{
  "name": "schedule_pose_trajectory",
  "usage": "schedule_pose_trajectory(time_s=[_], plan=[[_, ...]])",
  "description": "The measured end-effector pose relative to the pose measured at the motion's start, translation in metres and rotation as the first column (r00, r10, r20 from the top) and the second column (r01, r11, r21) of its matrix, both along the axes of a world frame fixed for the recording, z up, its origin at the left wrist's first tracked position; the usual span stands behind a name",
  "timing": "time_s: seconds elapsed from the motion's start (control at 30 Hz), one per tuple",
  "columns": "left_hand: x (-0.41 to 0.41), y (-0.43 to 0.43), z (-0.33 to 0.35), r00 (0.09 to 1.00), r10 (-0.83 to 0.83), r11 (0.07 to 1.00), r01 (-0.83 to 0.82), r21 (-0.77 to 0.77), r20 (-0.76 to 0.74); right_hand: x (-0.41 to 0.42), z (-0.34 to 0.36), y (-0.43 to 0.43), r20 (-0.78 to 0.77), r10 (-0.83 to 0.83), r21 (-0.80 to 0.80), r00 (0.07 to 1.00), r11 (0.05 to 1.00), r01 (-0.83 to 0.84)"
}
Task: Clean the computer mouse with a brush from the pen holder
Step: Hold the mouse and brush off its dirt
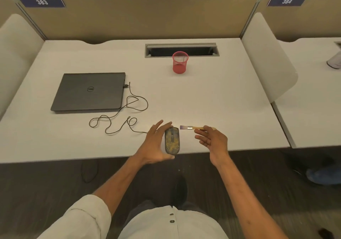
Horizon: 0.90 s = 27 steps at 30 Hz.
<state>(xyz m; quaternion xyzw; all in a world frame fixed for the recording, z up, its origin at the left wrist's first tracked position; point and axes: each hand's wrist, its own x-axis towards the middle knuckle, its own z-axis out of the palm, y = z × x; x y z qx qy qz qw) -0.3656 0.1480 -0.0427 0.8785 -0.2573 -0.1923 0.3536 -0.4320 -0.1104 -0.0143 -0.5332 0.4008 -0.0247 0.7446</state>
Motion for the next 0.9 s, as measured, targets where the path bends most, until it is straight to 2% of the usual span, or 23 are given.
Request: schedule_pose_trajectory(time_s=[0.17, 0.47, 0.6, 0.9], plan=[[-0.022, 0.023, -0.003, 0.996, -0.093, 0.996, 0.093, 0.002, -0.009, -0.032, 0.008, 0.038, -0.053, -0.026, -0.162, 0.998, 0.987, 0.017], [-0.061, 0.056, -0.008, 0.972, -0.229, 0.973, 0.227, 0.031, 0.053, -0.091, 0.002, 0.086, -0.112, -0.091, -0.317, 0.99, 0.947, 0.051], [-0.071, 0.059, -0.009, 0.968, -0.248, 0.968, 0.246, 0.047, 0.031, -0.103, -0.004, 0.087, -0.121, -0.145, -0.356, 0.982, 0.93, 0.093], [-0.086, 0.047, -0.007, 0.968, -0.247, 0.966, 0.242, 0.09, 0.041, -0.1, -0.008, 0.084, -0.057, -0.059, -0.354, 0.997, 0.935, 0.035]])
